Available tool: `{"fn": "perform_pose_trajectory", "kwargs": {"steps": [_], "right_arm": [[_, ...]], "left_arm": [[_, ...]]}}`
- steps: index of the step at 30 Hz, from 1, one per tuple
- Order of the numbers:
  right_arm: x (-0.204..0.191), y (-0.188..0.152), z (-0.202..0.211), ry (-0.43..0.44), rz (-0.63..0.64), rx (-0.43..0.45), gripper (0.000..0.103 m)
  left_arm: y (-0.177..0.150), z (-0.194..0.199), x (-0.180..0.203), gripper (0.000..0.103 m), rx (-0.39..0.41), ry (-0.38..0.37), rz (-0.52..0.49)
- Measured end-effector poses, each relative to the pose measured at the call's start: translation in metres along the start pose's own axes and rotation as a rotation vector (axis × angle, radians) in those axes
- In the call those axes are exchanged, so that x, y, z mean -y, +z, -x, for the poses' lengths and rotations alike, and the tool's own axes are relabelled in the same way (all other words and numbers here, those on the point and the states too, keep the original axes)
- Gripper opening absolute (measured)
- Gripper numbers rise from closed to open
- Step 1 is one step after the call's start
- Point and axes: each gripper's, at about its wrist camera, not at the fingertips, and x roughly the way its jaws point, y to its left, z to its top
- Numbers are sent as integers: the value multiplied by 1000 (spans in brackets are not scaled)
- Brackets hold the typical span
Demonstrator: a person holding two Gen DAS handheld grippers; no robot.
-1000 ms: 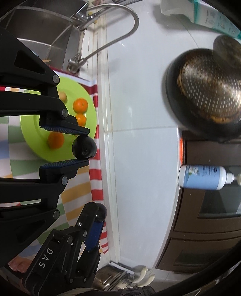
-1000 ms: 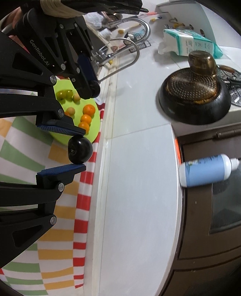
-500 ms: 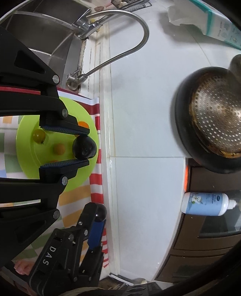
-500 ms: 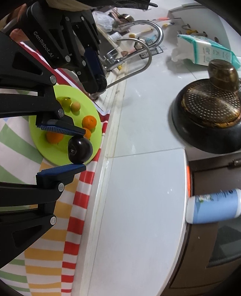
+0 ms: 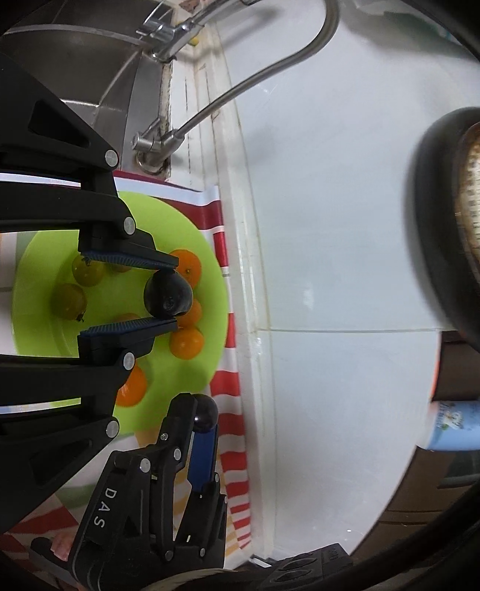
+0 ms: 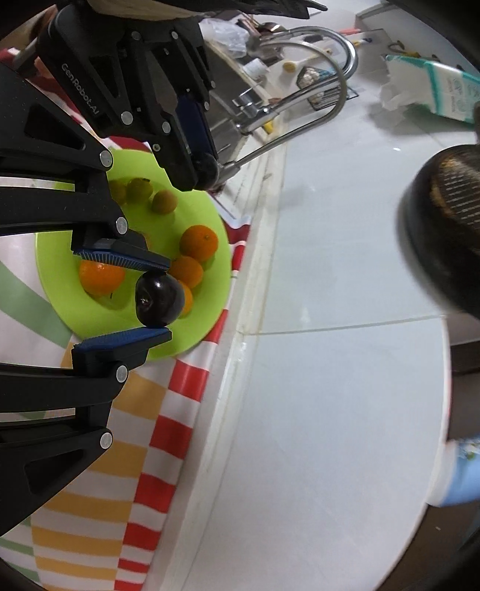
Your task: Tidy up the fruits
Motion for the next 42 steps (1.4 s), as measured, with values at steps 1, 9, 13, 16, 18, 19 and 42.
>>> {"fn": "perform_pose_trajectory", "kwargs": {"steps": [1, 9, 13, 16, 18, 19, 42], "right_arm": [[0, 0, -3, -1, 0, -6, 32], [4, -2, -27, -2, -7, -55, 32], [6, -3, -33, 4, -11, -65, 32], [7, -3, -34, 13, -18, -68, 33], [7, -3, -33, 13, -22, -61, 37], [7, -3, -31, 11, -22, -56, 38], [10, -34, 105, -145, -95, 117, 63]], "left_arm": [[0, -4, -1, 26, -8, -4, -2], [0, -30, -5, 26, -65, -36, -13], [1, -30, -3, 27, -66, -43, -21], [1, -27, -3, 35, -59, -49, -16], [1, -20, -4, 35, -51, -31, -9], [1, -18, -4, 35, -47, -31, -5], [-12, 105, 38, 92, 127, 110, 34]]}}
